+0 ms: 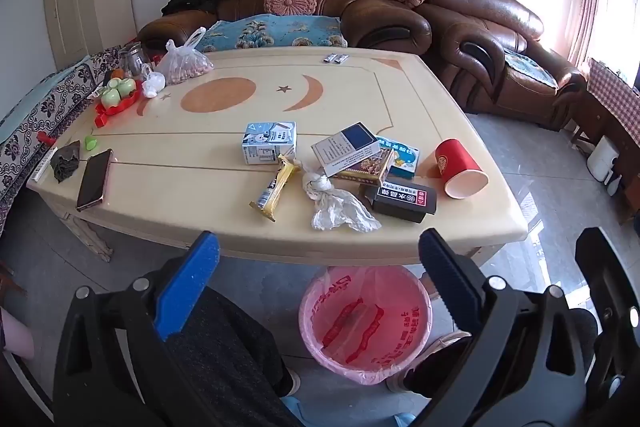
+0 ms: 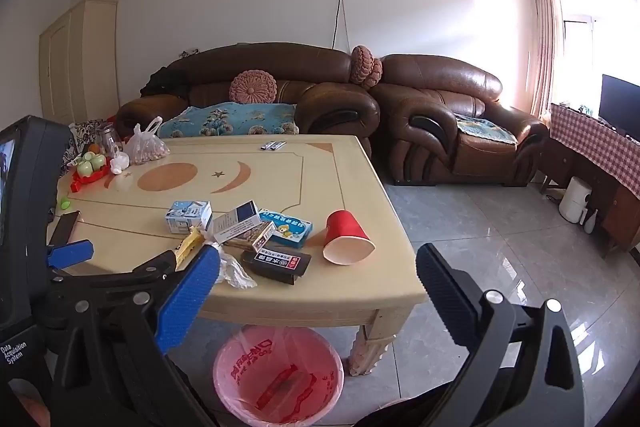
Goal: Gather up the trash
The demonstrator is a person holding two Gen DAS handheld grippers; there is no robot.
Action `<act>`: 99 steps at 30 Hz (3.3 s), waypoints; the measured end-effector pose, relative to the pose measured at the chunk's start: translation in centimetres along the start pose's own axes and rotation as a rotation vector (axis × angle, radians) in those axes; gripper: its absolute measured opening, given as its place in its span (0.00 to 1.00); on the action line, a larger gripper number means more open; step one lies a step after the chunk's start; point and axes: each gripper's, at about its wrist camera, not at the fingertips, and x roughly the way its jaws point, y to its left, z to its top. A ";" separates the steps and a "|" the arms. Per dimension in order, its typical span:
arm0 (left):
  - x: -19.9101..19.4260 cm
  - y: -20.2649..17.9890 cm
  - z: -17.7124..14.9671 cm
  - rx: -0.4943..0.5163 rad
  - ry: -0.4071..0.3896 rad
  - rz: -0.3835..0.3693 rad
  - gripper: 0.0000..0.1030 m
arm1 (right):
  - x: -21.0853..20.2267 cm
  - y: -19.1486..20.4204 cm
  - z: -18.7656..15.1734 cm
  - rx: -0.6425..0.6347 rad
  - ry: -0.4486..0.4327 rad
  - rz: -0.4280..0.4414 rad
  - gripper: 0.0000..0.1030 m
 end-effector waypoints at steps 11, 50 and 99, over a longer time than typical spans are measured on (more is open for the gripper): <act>-0.4 -0.3 0.5 -0.005 -0.022 0.005 0.95 | -0.7 -0.7 0.1 0.012 -0.005 0.007 0.94; -0.9 0.4 0.0 -0.019 -0.023 -0.004 0.95 | -0.4 -0.3 0.2 0.003 -0.004 0.008 0.94; -1.0 1.7 1.0 -0.003 -0.016 -0.030 0.95 | -0.4 -0.2 0.9 -0.005 -0.017 0.033 0.93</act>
